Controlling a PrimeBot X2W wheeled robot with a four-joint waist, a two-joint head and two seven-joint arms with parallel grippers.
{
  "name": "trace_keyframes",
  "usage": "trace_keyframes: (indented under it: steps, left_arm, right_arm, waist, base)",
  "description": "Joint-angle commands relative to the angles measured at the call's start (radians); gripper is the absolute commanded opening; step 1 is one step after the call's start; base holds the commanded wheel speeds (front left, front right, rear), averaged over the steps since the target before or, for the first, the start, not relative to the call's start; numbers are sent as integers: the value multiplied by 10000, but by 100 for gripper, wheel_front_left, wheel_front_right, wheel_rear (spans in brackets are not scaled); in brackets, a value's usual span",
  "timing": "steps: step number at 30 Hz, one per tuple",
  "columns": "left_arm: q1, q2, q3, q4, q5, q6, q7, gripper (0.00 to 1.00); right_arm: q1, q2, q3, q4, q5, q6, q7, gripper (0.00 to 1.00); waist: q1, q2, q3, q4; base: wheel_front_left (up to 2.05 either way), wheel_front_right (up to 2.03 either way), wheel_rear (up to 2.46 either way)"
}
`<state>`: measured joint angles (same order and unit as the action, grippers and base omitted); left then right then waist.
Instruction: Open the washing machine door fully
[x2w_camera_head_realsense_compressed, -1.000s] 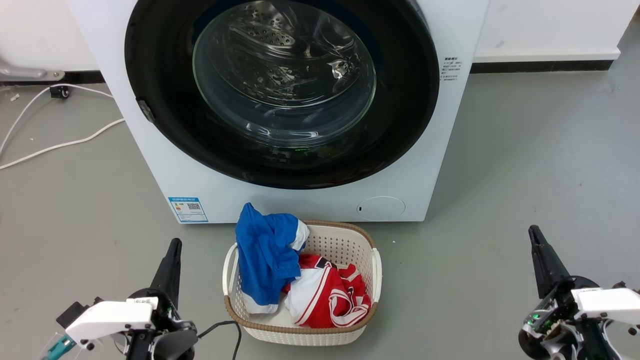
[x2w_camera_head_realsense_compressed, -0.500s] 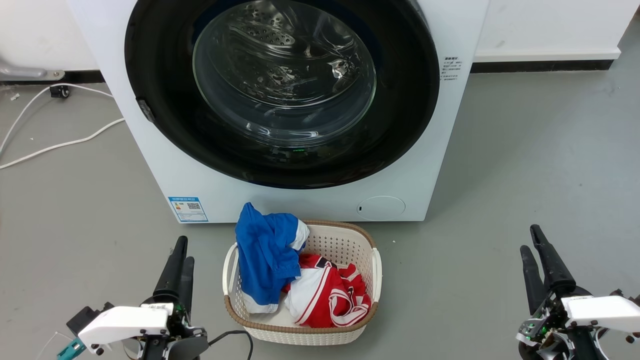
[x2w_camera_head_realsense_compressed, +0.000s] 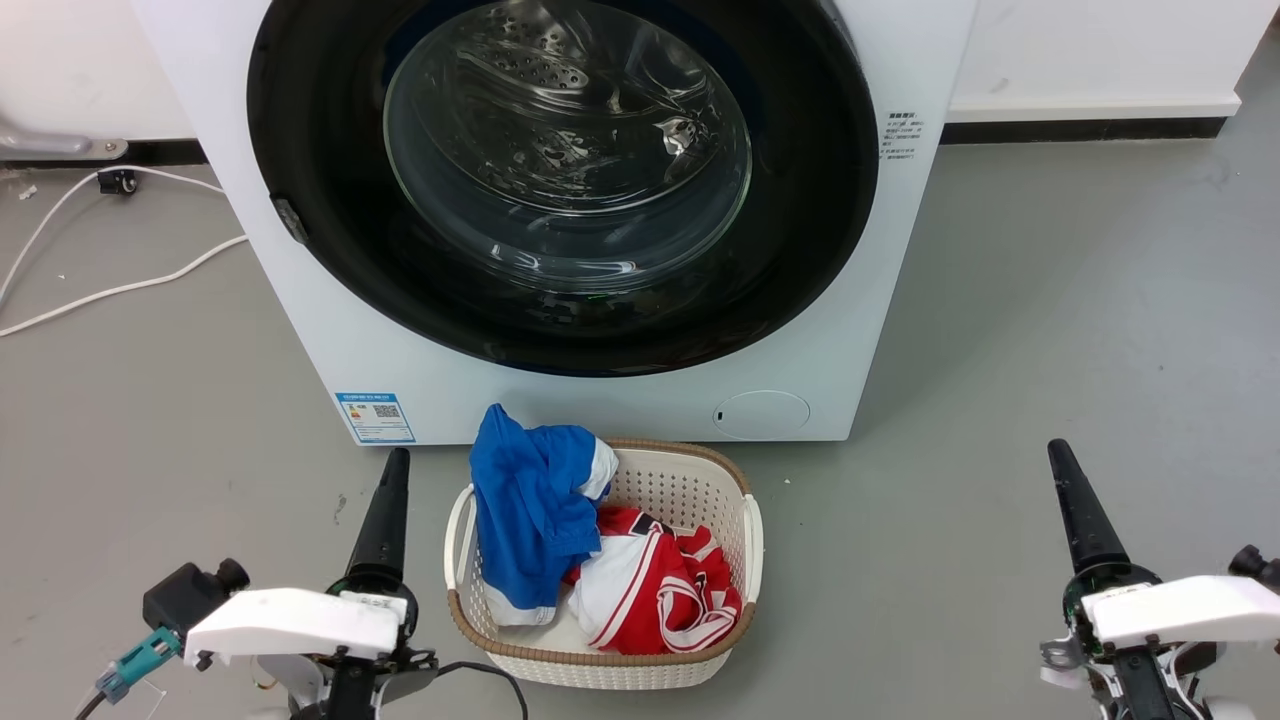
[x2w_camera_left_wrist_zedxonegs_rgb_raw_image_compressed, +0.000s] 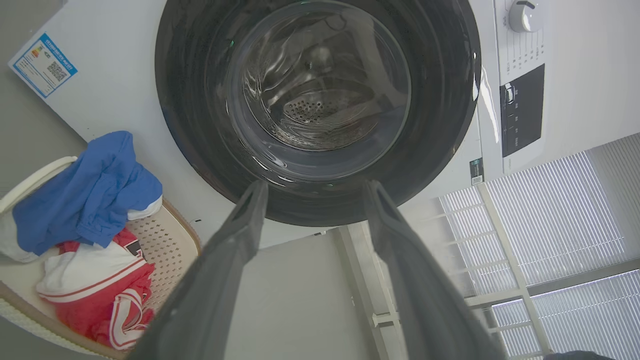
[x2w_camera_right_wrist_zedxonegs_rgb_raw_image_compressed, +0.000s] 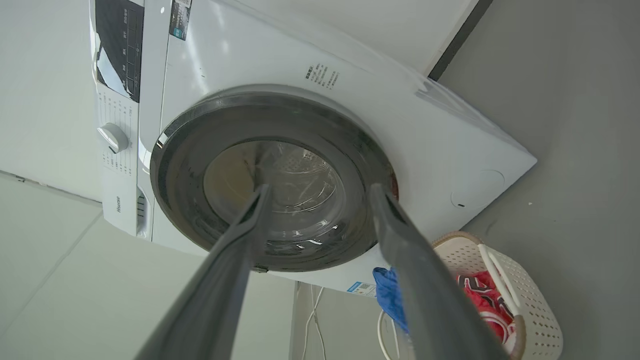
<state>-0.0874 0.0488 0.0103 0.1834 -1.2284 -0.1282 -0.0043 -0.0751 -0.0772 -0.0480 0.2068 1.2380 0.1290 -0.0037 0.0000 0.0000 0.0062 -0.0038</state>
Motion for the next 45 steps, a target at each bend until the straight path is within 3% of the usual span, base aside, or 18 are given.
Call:
trace_keyframes:
  steps: [1,17,45]
  left_arm:
    - [-269,23,-75,-248,650,-18,-128,100]
    - [-257,375,-510,-235,4316,104,-711,100]
    - [-586,957,-1586,208,7674,573,-1507,100]
  right_arm:
    - [-199,-125,97,-224,-672,9,-129,100]
    - [-197,-262,421,0,-4628,12,-708,100]
    - [-227,-226,558,76,-8425,18,-1135,100]
  waist:
    - [0,0,1,-5]
    - [0,0,-8,-44]
    - [0,0,-20,-114]
  base:
    - [0,0,0]
    - [0,0,0]
    - [0,0,0]
